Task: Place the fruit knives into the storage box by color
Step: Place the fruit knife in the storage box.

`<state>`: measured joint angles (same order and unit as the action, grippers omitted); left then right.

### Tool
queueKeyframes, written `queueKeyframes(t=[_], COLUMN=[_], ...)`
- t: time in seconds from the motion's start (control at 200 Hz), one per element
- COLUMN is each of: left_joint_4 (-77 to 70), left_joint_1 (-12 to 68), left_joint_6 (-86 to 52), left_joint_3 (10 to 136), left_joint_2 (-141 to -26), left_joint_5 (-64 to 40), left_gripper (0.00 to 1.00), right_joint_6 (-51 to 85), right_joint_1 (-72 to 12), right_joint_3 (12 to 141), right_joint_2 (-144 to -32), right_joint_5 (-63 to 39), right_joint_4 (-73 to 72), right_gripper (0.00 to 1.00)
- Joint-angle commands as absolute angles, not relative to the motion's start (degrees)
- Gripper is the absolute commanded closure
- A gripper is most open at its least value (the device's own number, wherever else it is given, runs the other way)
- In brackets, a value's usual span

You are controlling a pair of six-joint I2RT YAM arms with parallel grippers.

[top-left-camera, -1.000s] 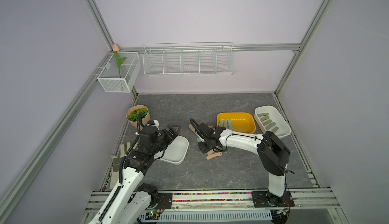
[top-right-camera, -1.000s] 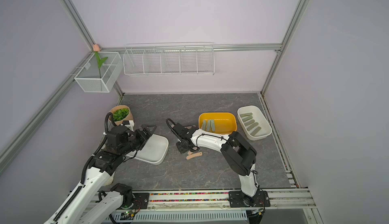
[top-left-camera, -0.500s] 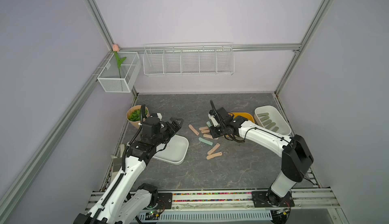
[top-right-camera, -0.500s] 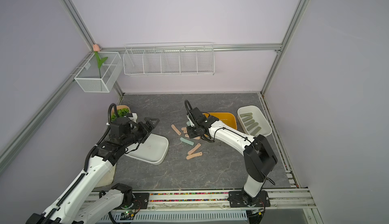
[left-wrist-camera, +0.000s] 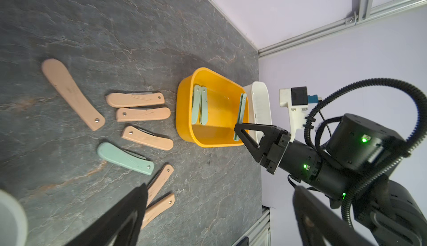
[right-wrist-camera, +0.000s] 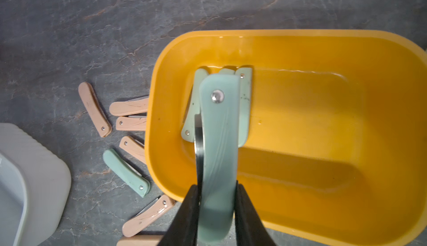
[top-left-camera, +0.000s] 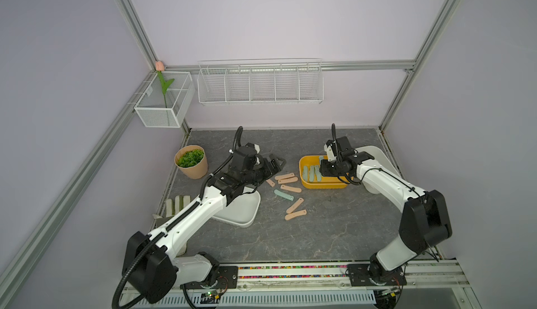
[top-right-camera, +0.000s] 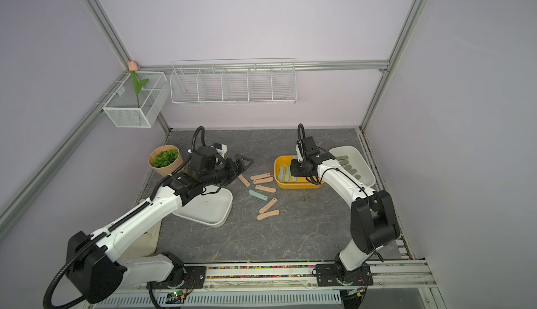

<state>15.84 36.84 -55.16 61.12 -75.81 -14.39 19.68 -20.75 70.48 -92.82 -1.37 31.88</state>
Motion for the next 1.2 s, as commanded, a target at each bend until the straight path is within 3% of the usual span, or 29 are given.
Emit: queueKeyframes(t=[0.0,0.97,1.195], left_joint_4=[13.55,12.30,12.61], left_joint_1=[39.02,40.52,40.52], left_joint_6=[-54.25,-54.32,-54.32], left_joint_3=[65.16,68.12,67.65], left_joint_2=[-79.32,-83.08,-81.77], left_joint_5=[-14.50,-15.17,-15.01], left_gripper=[0.01,0.01,0.01], right_joint_6=[20.60,19.07,18.98], right_joint_1=[-19.07,-15.93,-15.85], right_joint_3=[69.40,75.30,75.01], right_joint_2=[-93.78,-110.10,-110.61], right_joint_5=[-3.46,-5.79,-6.22], right_joint_4=[30.81,28.48,28.26], right_gripper=[0.72,0.73,0.59])
